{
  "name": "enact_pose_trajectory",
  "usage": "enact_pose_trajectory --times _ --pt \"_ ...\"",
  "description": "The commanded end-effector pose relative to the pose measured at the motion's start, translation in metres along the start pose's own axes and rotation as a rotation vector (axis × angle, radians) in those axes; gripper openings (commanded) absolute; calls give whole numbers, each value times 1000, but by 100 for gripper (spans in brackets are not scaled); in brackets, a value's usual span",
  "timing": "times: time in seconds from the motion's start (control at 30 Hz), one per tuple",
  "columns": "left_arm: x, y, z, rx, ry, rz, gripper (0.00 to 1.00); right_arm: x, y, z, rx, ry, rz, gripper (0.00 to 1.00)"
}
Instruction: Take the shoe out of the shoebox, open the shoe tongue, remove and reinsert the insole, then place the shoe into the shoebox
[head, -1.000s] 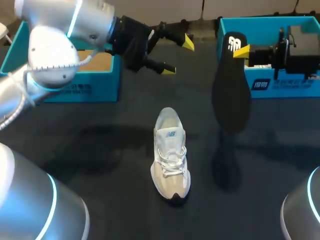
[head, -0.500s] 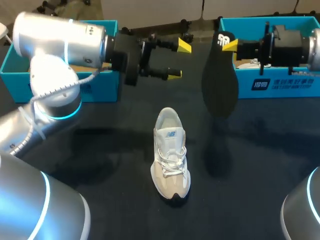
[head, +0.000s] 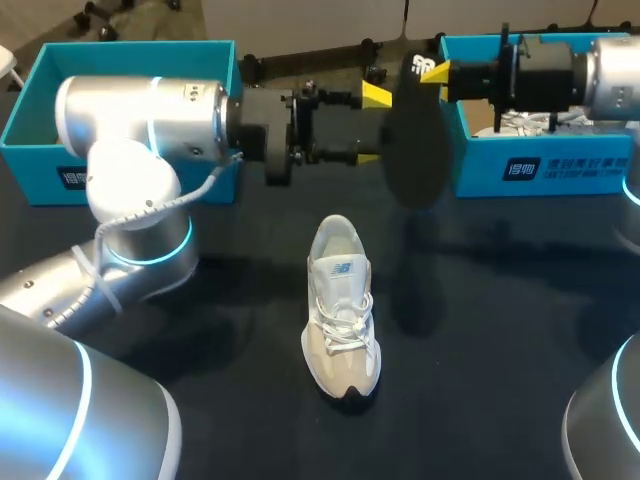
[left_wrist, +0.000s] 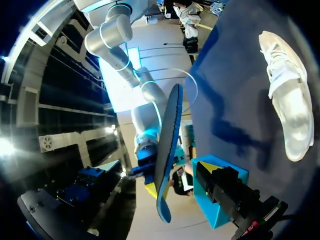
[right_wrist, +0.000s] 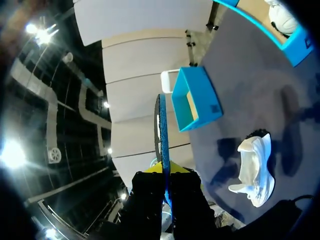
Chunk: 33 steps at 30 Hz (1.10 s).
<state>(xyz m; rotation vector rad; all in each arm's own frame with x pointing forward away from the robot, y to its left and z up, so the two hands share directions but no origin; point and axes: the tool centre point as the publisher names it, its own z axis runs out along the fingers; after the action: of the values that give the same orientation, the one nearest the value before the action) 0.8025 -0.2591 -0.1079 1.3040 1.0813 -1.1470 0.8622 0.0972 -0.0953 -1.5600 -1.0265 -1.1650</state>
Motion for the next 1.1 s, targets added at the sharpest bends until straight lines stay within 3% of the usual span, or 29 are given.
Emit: enact_pose_trajectory --times 0.03,0.23,0.33,0.4,0.57,0.7,0.73,0.77,1.07,1.1 --pt "4 5 10 -9 -41 12 100 2 5 10 14 -7 3 0" --pt "7 10 14 -21 -54 12 100 0 2 12 15 -10 8 0" --pt "8 10 15 -20 -57 11 64 -1 0 14 13 -6 10 0" --pt "9 10 16 -18 -57 12 50 -1 0 15 15 -4 11 0" --pt "13 13 22 -28 -59 19 32 -3 -1 17 19 -1 16 0" --pt "15 14 28 -37 -61 26 25 -4 -2 20 23 3 20 0" --pt "16 14 31 -36 -62 28 7 -5 -2 21 24 5 21 0" --pt "16 14 32 -36 -63 30 0 -5 -2 21 24 5 22 0" --pt "17 10 28 -34 -68 23 0 -7 -2 18 11 8 12 0" --pt "16 10 27 -34 -71 21 0 -8 -2 17 6 4 3 27"
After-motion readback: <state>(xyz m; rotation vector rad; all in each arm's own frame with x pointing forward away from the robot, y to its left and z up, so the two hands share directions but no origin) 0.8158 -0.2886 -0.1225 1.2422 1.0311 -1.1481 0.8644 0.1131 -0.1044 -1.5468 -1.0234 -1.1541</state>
